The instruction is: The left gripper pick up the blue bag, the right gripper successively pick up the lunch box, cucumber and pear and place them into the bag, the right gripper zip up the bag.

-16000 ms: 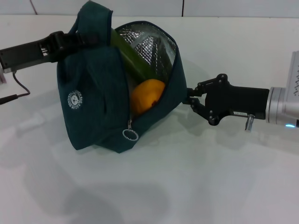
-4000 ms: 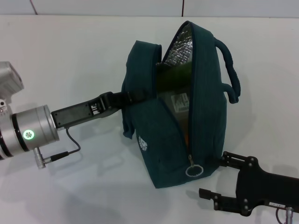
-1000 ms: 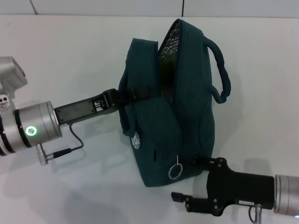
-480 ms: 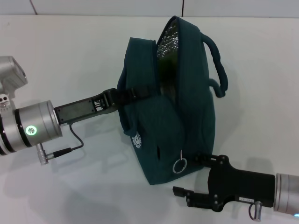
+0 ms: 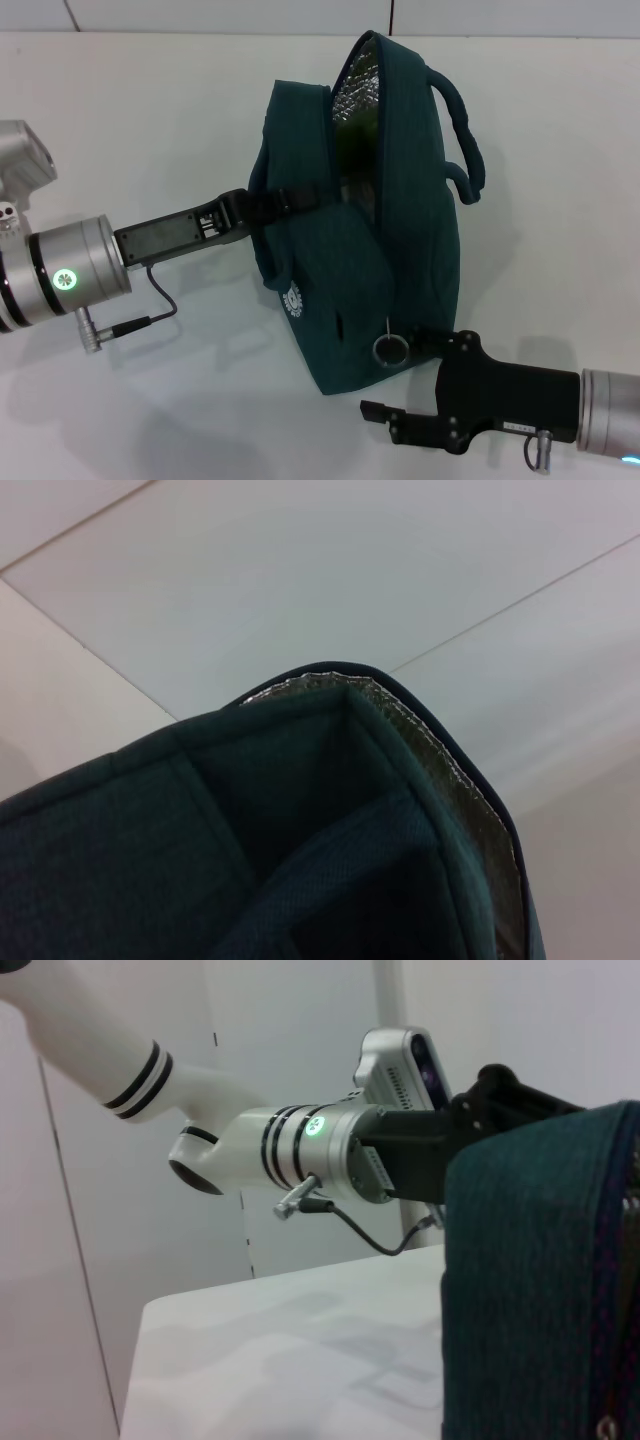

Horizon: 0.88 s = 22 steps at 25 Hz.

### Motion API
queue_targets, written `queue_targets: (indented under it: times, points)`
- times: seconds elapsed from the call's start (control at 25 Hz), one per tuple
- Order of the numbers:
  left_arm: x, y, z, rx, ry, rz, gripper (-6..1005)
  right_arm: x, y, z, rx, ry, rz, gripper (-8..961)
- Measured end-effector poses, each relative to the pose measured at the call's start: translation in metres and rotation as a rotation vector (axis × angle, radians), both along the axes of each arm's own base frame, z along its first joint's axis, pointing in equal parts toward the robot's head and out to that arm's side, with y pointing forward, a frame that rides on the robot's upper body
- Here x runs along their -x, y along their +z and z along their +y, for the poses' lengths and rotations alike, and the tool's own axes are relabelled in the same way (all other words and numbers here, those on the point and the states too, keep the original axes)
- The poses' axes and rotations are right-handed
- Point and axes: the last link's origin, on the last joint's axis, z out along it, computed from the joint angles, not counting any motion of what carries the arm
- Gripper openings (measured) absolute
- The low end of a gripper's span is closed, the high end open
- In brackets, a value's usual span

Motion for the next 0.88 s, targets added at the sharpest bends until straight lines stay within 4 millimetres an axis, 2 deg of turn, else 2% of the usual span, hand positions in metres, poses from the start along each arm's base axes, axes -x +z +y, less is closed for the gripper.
queue_targets:
  times: [0.32, 0.88]
  points:
    - [0.0008, 0.0002, -0.0006, 0.001, 0.002, 0.001, 67, 0.0081, -0.0021, 0.0007, 0.003, 0.031, 0.009, 705]
    - [0.0051, 0.0002, -0.0047, 0.001, 0.015, 0.001, 67, -0.0012, 0.0010, -0.0024, -0.011, -0.013, 0.009, 706]
